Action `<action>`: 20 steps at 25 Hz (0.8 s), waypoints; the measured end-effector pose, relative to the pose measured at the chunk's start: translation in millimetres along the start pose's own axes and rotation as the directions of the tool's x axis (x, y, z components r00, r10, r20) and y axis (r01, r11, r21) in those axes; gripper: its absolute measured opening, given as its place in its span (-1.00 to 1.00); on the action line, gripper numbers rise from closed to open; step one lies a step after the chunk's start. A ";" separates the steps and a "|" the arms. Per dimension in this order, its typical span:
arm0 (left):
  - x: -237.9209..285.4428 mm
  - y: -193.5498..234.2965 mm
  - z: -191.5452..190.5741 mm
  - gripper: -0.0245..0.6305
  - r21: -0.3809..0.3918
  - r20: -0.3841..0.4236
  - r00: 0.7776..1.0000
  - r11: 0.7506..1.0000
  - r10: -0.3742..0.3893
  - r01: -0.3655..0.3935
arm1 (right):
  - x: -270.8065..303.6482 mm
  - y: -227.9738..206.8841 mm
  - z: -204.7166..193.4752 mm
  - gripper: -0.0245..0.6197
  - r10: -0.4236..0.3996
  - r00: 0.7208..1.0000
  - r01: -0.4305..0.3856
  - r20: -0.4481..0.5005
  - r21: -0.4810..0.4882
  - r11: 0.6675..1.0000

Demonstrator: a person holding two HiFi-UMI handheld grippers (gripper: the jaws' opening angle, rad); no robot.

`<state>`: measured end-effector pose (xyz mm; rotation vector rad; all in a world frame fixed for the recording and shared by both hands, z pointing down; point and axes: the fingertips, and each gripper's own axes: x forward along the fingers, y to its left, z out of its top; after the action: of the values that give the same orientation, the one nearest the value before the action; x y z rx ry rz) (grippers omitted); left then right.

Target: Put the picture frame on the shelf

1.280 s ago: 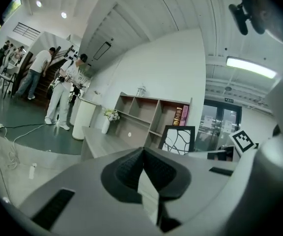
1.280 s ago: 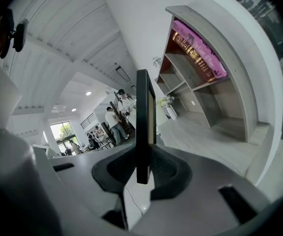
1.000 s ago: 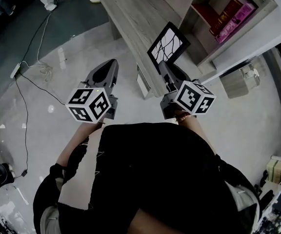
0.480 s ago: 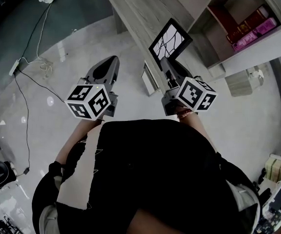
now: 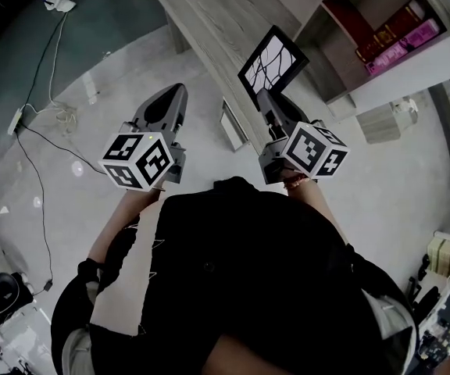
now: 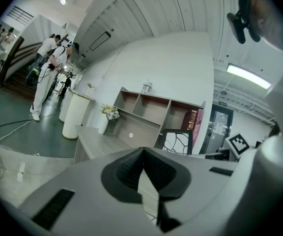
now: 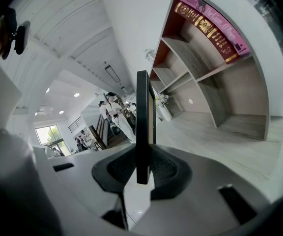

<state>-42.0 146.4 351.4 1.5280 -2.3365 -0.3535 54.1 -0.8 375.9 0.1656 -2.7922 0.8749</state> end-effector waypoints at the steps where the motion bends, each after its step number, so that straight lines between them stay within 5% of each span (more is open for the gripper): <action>1: 4.5 -2.8 -0.8 -0.89 0.002 -0.002 1.000 1.000 -0.006 0.006 | -1.6 -4.3 3.1 -0.69 -0.006 1.000 0.006 0.002 -0.004 1.000; 20: 125.8 -43.9 -2.7 -0.89 -0.050 -0.035 0.994 0.994 -0.102 0.100 | -0.9 -88.6 74.3 -0.69 -0.074 0.997 0.074 0.027 -0.013 0.997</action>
<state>-51.1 13.5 354.1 1.6201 -2.2111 -0.3991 57.6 -115.9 364.9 0.2789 -2.7965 0.8413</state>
